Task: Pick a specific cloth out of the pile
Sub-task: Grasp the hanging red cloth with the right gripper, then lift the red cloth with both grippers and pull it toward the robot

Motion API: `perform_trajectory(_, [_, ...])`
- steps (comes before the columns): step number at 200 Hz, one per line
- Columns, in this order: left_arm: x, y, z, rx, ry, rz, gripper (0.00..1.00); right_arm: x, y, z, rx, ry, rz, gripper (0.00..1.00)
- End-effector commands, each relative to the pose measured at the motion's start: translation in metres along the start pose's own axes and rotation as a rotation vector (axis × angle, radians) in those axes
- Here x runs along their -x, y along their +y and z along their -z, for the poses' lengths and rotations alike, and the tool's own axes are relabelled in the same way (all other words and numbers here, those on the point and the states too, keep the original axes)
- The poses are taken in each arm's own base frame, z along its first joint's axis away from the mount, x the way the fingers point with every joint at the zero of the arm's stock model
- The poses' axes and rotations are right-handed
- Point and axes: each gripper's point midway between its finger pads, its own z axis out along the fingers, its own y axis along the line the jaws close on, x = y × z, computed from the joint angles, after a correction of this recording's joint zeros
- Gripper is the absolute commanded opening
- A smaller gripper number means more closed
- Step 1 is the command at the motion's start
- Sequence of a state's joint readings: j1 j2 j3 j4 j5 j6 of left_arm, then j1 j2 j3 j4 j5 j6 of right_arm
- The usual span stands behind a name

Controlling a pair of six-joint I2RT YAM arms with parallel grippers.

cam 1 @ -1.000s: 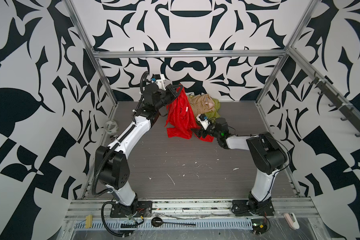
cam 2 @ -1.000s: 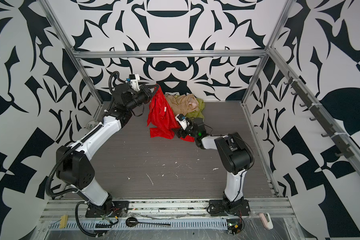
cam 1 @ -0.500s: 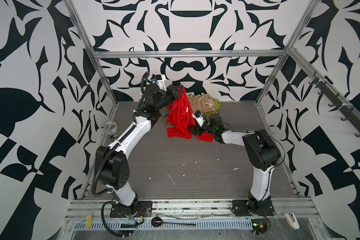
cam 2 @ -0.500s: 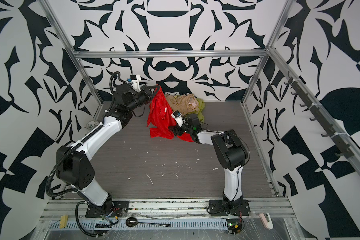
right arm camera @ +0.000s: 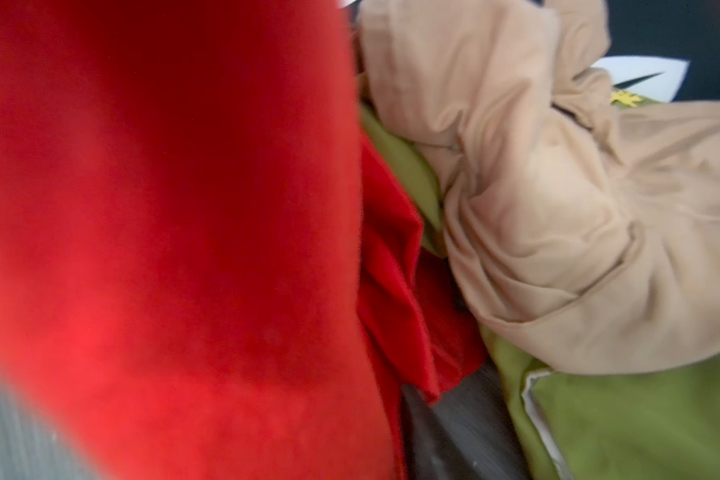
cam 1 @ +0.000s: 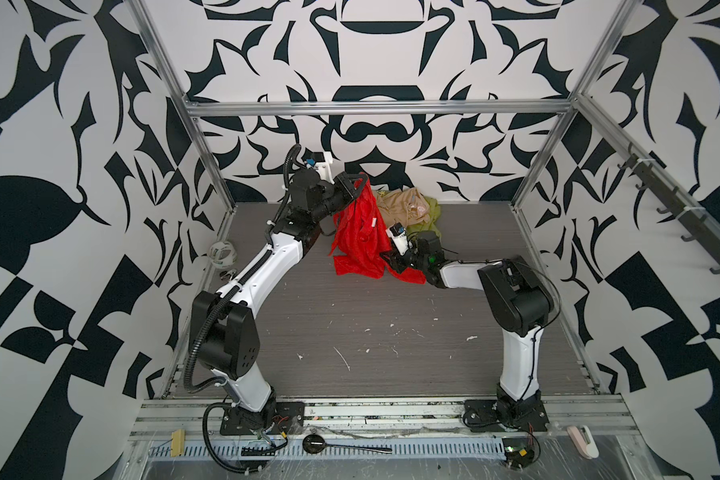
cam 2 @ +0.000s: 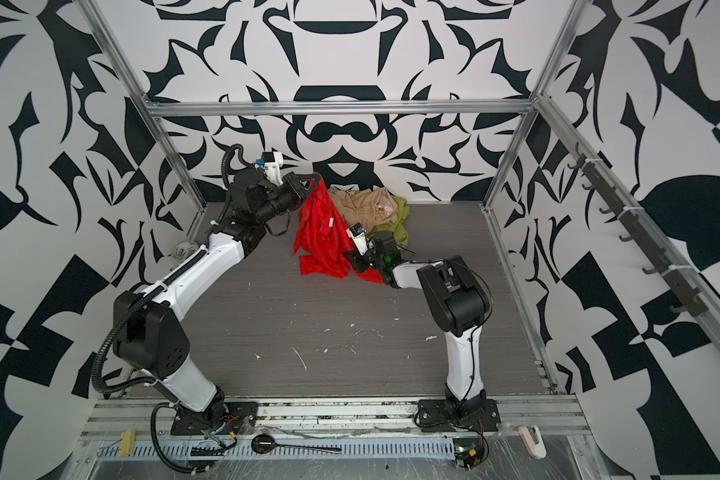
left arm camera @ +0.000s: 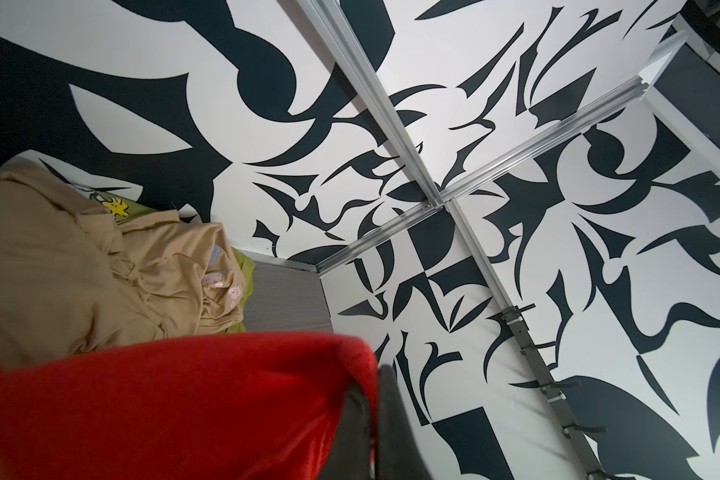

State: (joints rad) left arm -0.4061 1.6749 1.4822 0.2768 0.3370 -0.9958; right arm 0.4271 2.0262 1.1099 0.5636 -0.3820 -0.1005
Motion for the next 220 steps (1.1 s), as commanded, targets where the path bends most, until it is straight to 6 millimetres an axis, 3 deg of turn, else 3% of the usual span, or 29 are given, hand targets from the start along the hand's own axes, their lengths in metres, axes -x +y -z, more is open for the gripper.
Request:
perform_trajectory(1, [0.007, -0.021, 0.009, -0.037, -0.021, -0.030, 0.00, 0.024, -0.003, 0.004, -0.033, -0.077, 0.001, 0.37])
perform_trajectory(41, [0.008, -0.019, 0.010, -0.011, -0.025, -0.038, 0.00, 0.031, -0.001, 0.010, -0.038, -0.097, -0.013, 0.16])
perform_trajectory(90, [0.005, -0.019, 0.007, 0.007, -0.014, -0.057, 0.00, 0.043, 0.001, 0.018, -0.052, -0.118, -0.009, 0.00])
perform_trajectory(147, [0.003, -0.019, 0.010, 0.012, -0.012, -0.073, 0.00, 0.050, 0.003, 0.028, -0.075, -0.118, 0.000, 0.00])
perform_trajectory(220, [0.009, -0.030, 0.021, 0.014, -0.042, -0.133, 0.00, 0.085, 0.008, 0.058, -0.103, -0.188, 0.036, 0.00])
